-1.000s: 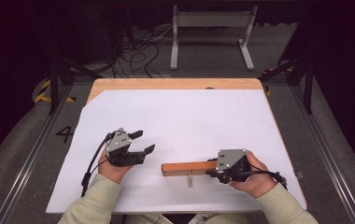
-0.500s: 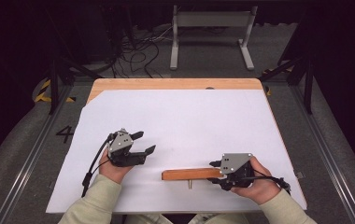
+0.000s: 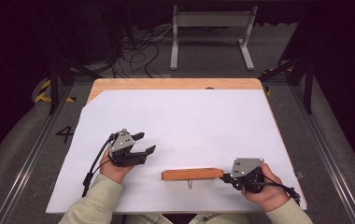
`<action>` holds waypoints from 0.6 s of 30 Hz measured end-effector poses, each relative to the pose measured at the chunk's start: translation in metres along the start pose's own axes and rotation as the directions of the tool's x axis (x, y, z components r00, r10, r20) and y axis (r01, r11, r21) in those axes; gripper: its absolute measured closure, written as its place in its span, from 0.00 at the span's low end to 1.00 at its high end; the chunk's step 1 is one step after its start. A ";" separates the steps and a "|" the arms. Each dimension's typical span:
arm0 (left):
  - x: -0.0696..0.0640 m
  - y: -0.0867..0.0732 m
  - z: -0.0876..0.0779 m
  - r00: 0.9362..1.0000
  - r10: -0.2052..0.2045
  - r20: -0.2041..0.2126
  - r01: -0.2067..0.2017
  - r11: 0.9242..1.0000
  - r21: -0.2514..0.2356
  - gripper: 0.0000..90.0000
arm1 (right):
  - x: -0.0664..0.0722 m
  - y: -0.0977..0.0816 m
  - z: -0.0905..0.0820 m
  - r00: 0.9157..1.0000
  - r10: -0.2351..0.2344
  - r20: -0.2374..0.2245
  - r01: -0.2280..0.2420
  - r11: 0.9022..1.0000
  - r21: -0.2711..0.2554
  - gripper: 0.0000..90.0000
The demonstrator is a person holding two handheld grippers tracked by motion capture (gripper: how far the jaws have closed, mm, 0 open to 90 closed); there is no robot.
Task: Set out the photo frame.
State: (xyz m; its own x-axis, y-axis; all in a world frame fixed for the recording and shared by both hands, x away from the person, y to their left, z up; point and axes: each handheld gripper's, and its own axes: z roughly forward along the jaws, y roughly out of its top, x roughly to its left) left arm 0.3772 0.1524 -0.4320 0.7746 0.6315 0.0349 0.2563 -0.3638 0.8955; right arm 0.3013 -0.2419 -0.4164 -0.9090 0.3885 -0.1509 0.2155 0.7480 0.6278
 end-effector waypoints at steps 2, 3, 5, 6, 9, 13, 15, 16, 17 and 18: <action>0.000 0.000 0.000 1.000 -0.002 0.001 0.002 1.000 0.002 0.38 | 0.001 -0.001 0.006 1.000 0.005 -0.016 -0.006 1.000 -0.015 1.00; 0.000 0.000 0.001 1.000 -0.002 0.001 0.002 1.000 0.002 0.38 | 0.002 -0.001 0.008 1.000 0.003 -0.022 -0.003 1.000 -0.020 1.00; 0.000 -0.001 0.001 1.000 -0.005 0.002 0.005 1.000 0.004 0.38 | 0.003 -0.002 0.013 0.999 0.001 -0.033 -0.002 0.999 -0.046 1.00; 0.001 -0.001 0.002 1.000 -0.007 0.003 0.007 1.000 0.006 0.38 | 0.003 -0.002 0.015 0.999 0.000 -0.039 -0.002 0.999 -0.053 1.00; 0.001 -0.001 0.001 1.000 -0.006 0.002 0.006 1.000 0.005 0.38 | 0.003 -0.003 0.019 0.999 0.008 -0.037 -0.010 0.998 -0.061 1.00; 0.001 -0.001 0.001 1.000 -0.007 0.003 0.007 1.000 0.006 0.38 | 0.002 -0.004 0.021 0.999 0.012 -0.038 -0.015 0.997 -0.070 1.00; 0.001 -0.001 0.001 1.000 -0.006 0.003 0.006 1.000 0.007 0.38 | 0.002 -0.003 0.022 0.999 0.013 -0.038 -0.015 0.997 -0.071 1.00; 0.001 -0.001 0.001 1.000 -0.007 0.004 0.007 1.000 0.009 0.38 | 0.002 -0.003 0.022 0.999 0.016 -0.037 -0.019 0.997 -0.072 1.00; 0.001 -0.001 0.002 1.000 -0.009 0.003 0.009 1.000 0.008 0.38 | 0.002 -0.003 0.023 0.999 0.016 -0.035 -0.019 0.997 -0.073 1.00; 0.001 -0.001 0.002 1.000 -0.010 0.003 0.010 1.000 0.009 0.38 | 0.001 -0.003 0.023 0.999 0.021 -0.029 -0.023 0.997 -0.072 1.00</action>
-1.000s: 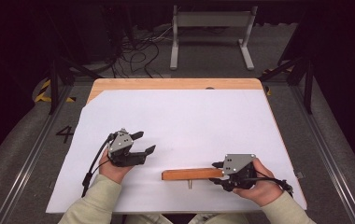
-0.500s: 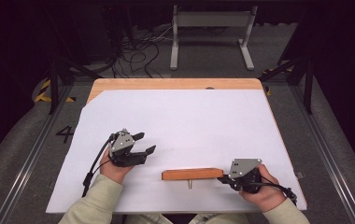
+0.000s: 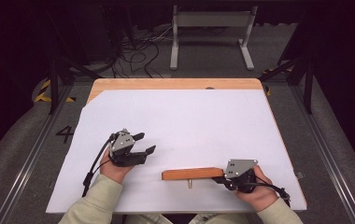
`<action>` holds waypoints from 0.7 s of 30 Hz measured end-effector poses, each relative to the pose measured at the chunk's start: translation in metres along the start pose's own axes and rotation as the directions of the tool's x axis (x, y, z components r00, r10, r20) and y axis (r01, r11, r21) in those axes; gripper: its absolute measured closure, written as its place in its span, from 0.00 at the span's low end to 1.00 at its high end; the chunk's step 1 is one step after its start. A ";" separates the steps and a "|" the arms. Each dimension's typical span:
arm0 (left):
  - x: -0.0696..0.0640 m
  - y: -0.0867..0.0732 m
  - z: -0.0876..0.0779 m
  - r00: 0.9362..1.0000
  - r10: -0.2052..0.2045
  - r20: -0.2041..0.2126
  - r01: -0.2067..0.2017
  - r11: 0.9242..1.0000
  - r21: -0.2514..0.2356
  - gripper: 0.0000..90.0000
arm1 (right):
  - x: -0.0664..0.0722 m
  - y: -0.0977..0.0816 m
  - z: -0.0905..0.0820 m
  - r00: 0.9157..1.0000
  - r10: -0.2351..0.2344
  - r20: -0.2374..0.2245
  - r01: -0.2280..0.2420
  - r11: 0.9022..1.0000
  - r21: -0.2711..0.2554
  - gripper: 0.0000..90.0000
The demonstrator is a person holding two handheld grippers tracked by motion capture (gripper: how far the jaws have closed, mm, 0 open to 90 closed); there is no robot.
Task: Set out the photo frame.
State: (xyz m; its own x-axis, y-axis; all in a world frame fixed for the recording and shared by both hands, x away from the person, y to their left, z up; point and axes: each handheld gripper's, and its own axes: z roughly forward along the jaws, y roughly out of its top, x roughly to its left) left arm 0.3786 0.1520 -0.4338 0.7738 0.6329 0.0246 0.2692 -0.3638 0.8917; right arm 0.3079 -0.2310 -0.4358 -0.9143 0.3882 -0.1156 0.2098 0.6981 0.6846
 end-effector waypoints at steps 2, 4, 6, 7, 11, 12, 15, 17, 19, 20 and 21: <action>0.000 0.000 0.000 1.000 0.000 0.001 0.000 1.000 0.001 0.38 | -0.003 0.001 0.001 1.000 0.010 0.010 -0.010 1.000 -0.001 1.00; 0.000 0.000 0.000 1.000 -0.001 0.001 0.001 1.000 0.000 0.38 | -0.006 0.002 0.003 1.000 0.022 0.017 -0.022 1.000 -0.009 1.00; 0.000 0.000 -0.001 1.000 -0.001 0.000 0.001 1.000 -0.001 0.38 | -0.011 0.004 0.007 0.999 0.039 0.030 -0.038 0.999 -0.011 1.00; 0.000 0.000 0.000 1.000 0.001 0.000 -0.001 1.000 0.000 0.38 | -0.013 0.005 0.008 0.998 0.047 0.037 -0.047 0.999 -0.010 1.00; 0.000 0.000 0.000 1.000 0.001 0.005 -0.001 1.000 0.009 0.39 | -0.025 0.011 0.015 0.995 0.087 0.054 -0.086 0.996 -0.018 1.00; -0.001 0.000 0.000 1.000 0.001 0.006 -0.001 1.000 0.009 0.40 | -0.028 0.014 0.017 0.994 0.087 0.063 -0.086 0.996 -0.017 1.00; 0.000 0.000 0.000 1.000 0.004 0.005 -0.004 1.000 0.009 0.40 | -0.035 0.021 0.023 0.993 0.089 0.074 -0.088 0.996 -0.012 1.00; 0.000 0.000 0.000 1.000 0.003 0.006 -0.003 1.000 0.009 0.40 | -0.040 0.024 0.027 0.993 0.092 0.077 -0.091 0.996 -0.015 1.00; 0.000 0.000 0.000 1.000 0.001 0.006 -0.001 1.000 0.009 0.40 | -0.045 0.028 0.032 0.992 0.089 0.084 -0.089 0.996 -0.013 1.00; 0.000 0.000 0.000 1.000 0.003 0.007 -0.004 1.000 0.010 0.40 | -0.048 0.031 0.035 0.992 0.096 0.085 -0.095 0.995 -0.014 1.00; 0.000 -0.001 0.000 1.000 0.003 0.006 -0.003 1.000 0.011 0.40 | -0.050 0.032 0.036 0.992 0.094 0.087 -0.093 0.996 -0.013 1.00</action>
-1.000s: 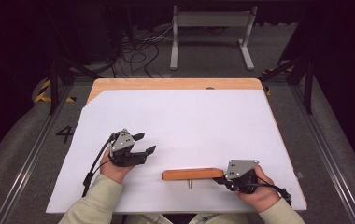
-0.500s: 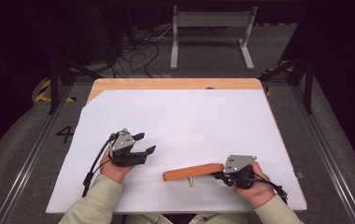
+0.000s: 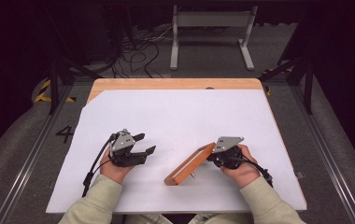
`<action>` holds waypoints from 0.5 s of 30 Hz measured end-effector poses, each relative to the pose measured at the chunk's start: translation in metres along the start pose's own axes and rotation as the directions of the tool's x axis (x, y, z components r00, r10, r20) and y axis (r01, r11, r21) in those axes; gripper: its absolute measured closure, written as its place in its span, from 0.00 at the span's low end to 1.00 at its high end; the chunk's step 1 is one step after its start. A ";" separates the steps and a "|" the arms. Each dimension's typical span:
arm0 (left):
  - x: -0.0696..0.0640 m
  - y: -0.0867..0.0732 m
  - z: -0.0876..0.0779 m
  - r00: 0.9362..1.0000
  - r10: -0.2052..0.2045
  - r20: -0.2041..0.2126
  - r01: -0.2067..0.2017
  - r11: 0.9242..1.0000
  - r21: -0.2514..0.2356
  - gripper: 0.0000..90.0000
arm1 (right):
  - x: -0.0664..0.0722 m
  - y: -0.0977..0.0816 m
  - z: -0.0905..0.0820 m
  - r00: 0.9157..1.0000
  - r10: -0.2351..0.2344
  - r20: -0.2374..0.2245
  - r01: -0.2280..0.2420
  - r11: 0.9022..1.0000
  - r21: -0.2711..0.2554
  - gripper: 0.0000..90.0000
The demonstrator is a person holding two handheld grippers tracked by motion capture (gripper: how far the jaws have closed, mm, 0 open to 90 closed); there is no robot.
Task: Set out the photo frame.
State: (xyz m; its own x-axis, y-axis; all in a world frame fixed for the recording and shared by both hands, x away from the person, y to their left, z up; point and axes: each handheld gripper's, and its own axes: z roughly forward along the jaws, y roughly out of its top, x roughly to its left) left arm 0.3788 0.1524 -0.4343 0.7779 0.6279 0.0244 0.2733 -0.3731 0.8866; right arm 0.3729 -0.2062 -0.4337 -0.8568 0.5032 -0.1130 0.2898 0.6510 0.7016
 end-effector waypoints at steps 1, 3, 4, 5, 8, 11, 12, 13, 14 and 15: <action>0.000 0.000 0.000 1.000 0.000 0.000 0.000 1.000 0.000 0.40 | -0.002 0.003 0.003 1.000 0.005 0.001 -0.005 1.000 -0.002 1.00; 0.000 0.000 0.000 1.000 -0.003 0.001 0.003 1.000 0.002 0.40 | -0.003 0.005 0.004 1.000 0.007 0.002 -0.007 1.000 -0.006 1.00; 0.000 0.000 0.000 1.000 -0.003 0.001 0.003 1.000 0.002 0.40 | -0.005 0.009 0.007 1.000 0.013 -0.001 -0.013 1.000 -0.011 1.00; 0.000 0.000 0.000 1.000 -0.003 0.001 0.003 1.000 0.002 0.40 | -0.006 0.012 0.009 1.000 0.011 -0.002 -0.011 1.000 -0.014 1.00; 0.000 -0.001 0.000 1.000 -0.005 0.000 0.005 1.000 0.003 0.40 | -0.010 0.021 0.019 1.000 0.018 -0.006 -0.018 1.000 -0.021 1.00; 0.000 -0.001 0.000 1.000 -0.007 -0.001 0.007 1.000 0.002 0.40 | -0.012 0.029 0.028 1.000 0.015 -0.010 -0.016 1.000 -0.024 1.00; 0.000 -0.001 0.000 1.000 -0.007 -0.001 0.007 1.000 0.002 0.40 | -0.013 0.030 0.029 1.000 0.019 -0.013 -0.019 0.999 -0.026 1.00; 0.001 -0.001 0.000 1.000 -0.006 -0.001 0.006 1.000 0.003 0.40 | -0.014 0.032 0.032 1.000 0.022 -0.021 -0.023 0.999 -0.028 1.00; 0.001 -0.001 0.000 1.000 -0.006 -0.001 0.006 1.000 0.003 0.40 | -0.015 0.034 0.034 0.999 0.027 -0.024 -0.028 0.999 -0.030 1.00; 0.001 -0.001 0.000 1.000 -0.006 0.000 0.006 1.000 0.006 0.40 | -0.016 0.036 0.037 0.999 0.032 -0.030 -0.033 0.999 -0.032 1.00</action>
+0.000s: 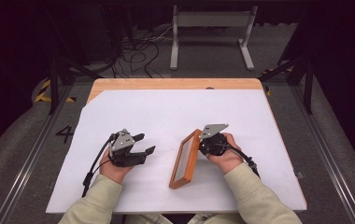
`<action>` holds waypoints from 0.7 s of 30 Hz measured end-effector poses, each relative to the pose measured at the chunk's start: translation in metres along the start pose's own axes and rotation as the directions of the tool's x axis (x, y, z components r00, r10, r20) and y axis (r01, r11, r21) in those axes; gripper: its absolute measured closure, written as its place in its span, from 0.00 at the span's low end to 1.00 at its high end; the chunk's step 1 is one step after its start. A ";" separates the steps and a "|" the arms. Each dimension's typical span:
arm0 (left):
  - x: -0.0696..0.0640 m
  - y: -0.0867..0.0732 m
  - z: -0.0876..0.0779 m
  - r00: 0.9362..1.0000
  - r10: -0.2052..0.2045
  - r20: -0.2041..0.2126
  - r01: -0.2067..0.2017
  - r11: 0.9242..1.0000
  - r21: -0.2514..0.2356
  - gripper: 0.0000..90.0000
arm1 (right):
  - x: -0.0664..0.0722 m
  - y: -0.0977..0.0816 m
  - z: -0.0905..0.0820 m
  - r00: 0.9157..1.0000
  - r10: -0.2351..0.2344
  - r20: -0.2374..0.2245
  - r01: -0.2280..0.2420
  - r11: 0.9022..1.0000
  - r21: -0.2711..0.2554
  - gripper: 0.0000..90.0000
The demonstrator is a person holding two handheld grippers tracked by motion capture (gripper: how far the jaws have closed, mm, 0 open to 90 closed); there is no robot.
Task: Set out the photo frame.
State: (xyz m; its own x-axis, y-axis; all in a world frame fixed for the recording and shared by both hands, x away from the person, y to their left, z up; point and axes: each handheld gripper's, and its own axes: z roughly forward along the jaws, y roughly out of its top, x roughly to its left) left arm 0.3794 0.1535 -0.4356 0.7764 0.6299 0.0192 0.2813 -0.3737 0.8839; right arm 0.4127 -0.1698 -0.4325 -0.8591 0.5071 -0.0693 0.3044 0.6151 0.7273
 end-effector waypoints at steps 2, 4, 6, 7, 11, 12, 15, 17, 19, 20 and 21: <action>0.000 0.000 0.000 1.000 -0.004 0.001 0.004 1.000 0.002 0.40 | -0.002 0.005 0.006 1.000 0.010 -0.013 -0.010 1.000 -0.012 1.00; 0.000 -0.001 0.001 1.000 0.001 0.001 -0.001 1.000 0.004 0.40 | -0.003 0.010 0.011 1.000 0.008 -0.015 -0.009 1.000 -0.014 1.00; -0.001 -0.001 0.001 1.000 0.002 0.001 -0.002 1.000 0.005 0.40 | -0.004 0.013 0.015 1.000 0.008 -0.016 -0.008 1.000 -0.014 1.00; 0.000 -0.001 0.001 1.000 0.001 0.001 -0.001 1.000 0.004 0.40 | -0.005 0.016 0.017 1.000 0.006 -0.020 -0.006 1.000 -0.016 1.00; 0.001 -0.001 0.000 1.000 0.000 0.000 0.000 1.000 0.004 0.40 | -0.006 0.025 0.025 1.000 -0.007 -0.023 0.006 1.000 -0.015 1.00; 0.001 -0.001 0.000 1.000 -0.004 0.000 0.004 1.000 0.000 0.40 | -0.006 0.027 0.026 1.000 -0.010 -0.022 0.009 1.000 -0.018 1.00; 0.002 -0.001 0.000 1.000 -0.006 0.002 0.006 1.000 -0.001 0.40 | -0.007 0.028 0.030 0.999 -0.030 -0.024 0.029 0.999 -0.018 1.00; 0.001 -0.001 0.000 1.000 -0.003 0.001 0.003 1.000 -0.001 0.40 | -0.008 0.027 0.028 1.000 -0.021 -0.022 0.021 0.999 -0.025 1.00; 0.002 -0.001 -0.001 1.000 -0.004 0.001 0.004 1.000 0.000 0.40 | -0.009 0.027 0.022 1.000 -0.006 0.001 0.006 1.000 -0.025 1.00; 0.002 -0.001 -0.001 1.000 -0.006 0.000 0.006 1.000 -0.002 0.40 | -0.009 0.026 0.018 1.000 0.008 0.009 -0.007 1.000 -0.026 1.00; 0.002 -0.001 -0.002 1.000 -0.007 0.001 0.007 1.000 -0.002 0.40 | -0.010 0.026 0.015 1.000 0.023 0.013 -0.022 0.999 -0.027 0.98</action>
State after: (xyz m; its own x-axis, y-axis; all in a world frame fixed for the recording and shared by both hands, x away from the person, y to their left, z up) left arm 0.3799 0.1565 -0.4354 0.7749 0.6320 0.0127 0.2857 -0.3681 0.8848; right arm 0.4352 -0.1497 -0.4236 -0.8467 0.5284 -0.0616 0.3123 0.5874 0.7466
